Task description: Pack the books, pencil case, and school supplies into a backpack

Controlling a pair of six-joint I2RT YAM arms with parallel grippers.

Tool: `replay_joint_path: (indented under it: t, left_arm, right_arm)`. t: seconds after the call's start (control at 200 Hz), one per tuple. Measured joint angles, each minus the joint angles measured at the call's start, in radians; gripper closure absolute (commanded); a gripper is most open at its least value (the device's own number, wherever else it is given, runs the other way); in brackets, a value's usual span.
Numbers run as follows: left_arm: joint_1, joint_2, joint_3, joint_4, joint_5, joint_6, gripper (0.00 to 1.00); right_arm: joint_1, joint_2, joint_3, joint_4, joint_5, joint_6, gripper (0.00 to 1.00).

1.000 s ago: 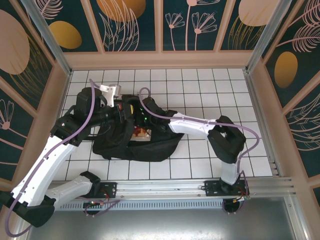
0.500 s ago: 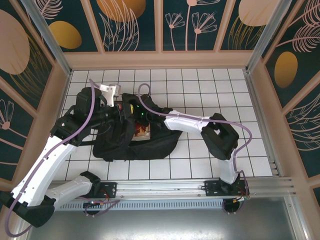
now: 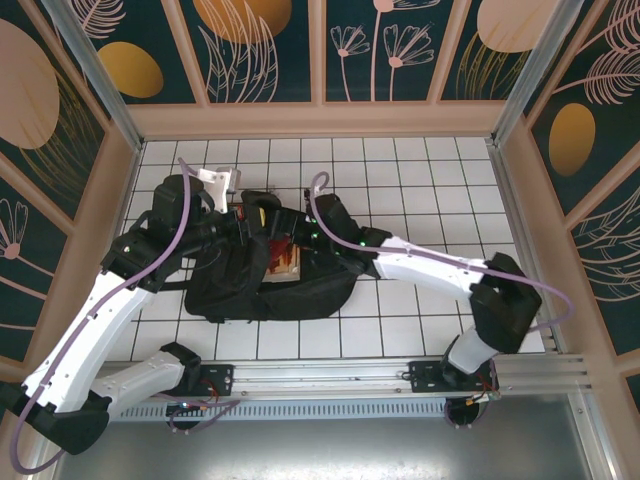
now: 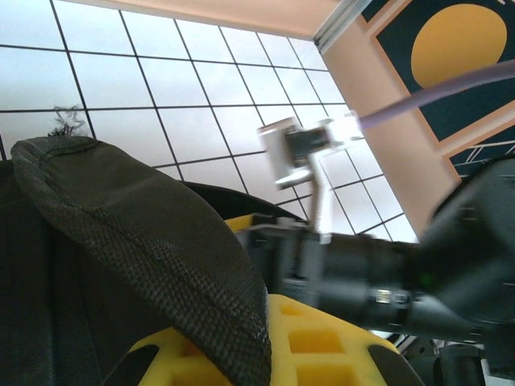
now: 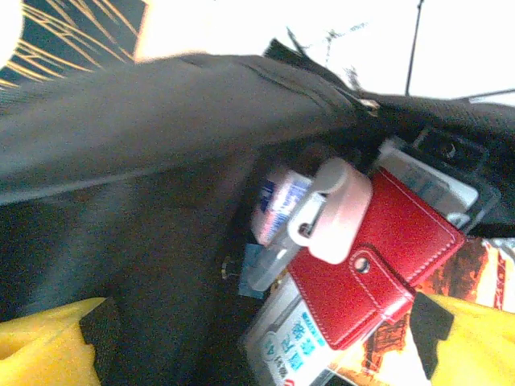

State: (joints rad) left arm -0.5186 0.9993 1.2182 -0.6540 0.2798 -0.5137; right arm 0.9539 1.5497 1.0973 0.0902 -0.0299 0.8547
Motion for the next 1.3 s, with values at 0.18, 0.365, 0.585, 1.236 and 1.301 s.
replay_joint_path:
  t: [0.18, 0.365, 0.585, 1.236, 1.301]
  left_arm:
    - [0.0, 0.008, -0.035, 0.027, 0.028, -0.008, 1.0]
    - [-0.005, 0.036, -0.08, 0.1, 0.096, -0.039, 1.0]
    - [-0.03, 0.095, -0.134, 0.209, 0.177, -0.086, 1.0]
    - [-0.32, 0.206, -0.138, 0.162, -0.01, -0.057, 0.25]
    - [-0.319, 0.159, -0.122, 0.115, -0.076, -0.055, 0.19]
  right_arm:
    - [0.004, -0.134, -0.08, 0.014, 0.026, -0.076, 0.12]
    - [-0.011, -0.323, -0.167, -0.053, 0.159, -0.091, 0.12]
    - [-0.105, -0.565, -0.256, -0.125, 0.305, -0.087, 0.11]
    - [-0.274, -0.644, -0.315, -0.176, 0.304, -0.256, 0.3]
    - [-0.334, -0.604, -0.299, -0.178, 0.214, -0.277, 0.27]
